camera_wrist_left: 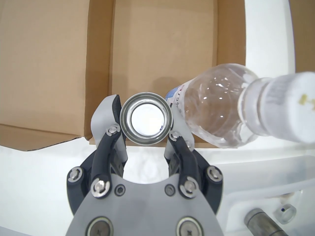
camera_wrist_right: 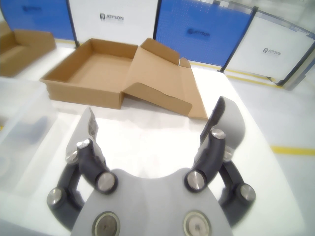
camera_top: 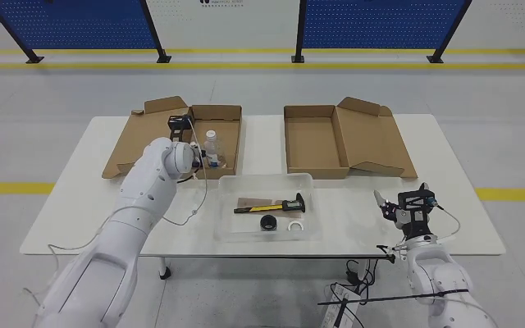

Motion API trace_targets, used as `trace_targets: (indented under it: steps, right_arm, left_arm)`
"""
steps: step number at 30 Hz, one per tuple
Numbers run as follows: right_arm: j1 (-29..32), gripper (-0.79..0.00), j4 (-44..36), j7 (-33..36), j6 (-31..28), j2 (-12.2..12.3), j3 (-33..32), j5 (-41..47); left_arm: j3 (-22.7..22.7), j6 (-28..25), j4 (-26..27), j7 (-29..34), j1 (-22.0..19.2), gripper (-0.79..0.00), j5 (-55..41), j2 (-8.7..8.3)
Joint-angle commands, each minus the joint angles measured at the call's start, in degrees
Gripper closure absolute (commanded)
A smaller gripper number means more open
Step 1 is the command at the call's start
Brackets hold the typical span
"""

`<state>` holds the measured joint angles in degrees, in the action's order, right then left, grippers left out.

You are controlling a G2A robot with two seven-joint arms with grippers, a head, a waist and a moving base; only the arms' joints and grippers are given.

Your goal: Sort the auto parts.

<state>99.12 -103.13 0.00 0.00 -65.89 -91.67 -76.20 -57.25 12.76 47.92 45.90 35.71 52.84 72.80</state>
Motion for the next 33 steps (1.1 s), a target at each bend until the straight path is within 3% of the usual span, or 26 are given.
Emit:
trace_targets:
  steps: [1, 11, 15, 29, 32, 33]
  right_arm:
    - [0.00, -0.785, 0.00, 0.00, 0.00, 0.00, 0.00, 0.00]
    - [0.00, -0.785, 0.00, 0.00, 0.00, 0.00, 0.00, 0.00]
    - [0.00, -0.785, 0.00, 0.00, 0.00, 0.00, 0.00, 0.00]
    - [0.00, -0.785, 0.00, 0.00, 0.00, 0.00, 0.00, 0.00]
    - [0.00, -0.785, 0.00, 0.00, 0.00, 0.00, 0.00, 0.00]
    - [0.00, -0.785, 0.00, 0.00, 0.00, 0.00, 0.00, 0.00]
  left_arm:
    - [-0.01, -0.16, -0.48, -0.11, -0.09, 0.000, 0.01, 0.11]
    - [-0.14, -0.36, -1.55, -0.46, -0.04, -0.068, 0.46, 0.50]
    - [-0.27, -0.34, -1.55, -0.45, 0.04, -0.191, 0.79, 0.60]
    - [-1.26, -0.31, -0.91, 0.01, 0.54, -0.382, 1.71, 0.68]
    - [-1.57, -0.20, -0.53, 0.08, 0.80, -0.548, 1.97, 0.64]
    - [-1.66, -0.19, -0.43, 0.17, 0.86, -0.554, 2.05, 0.63]
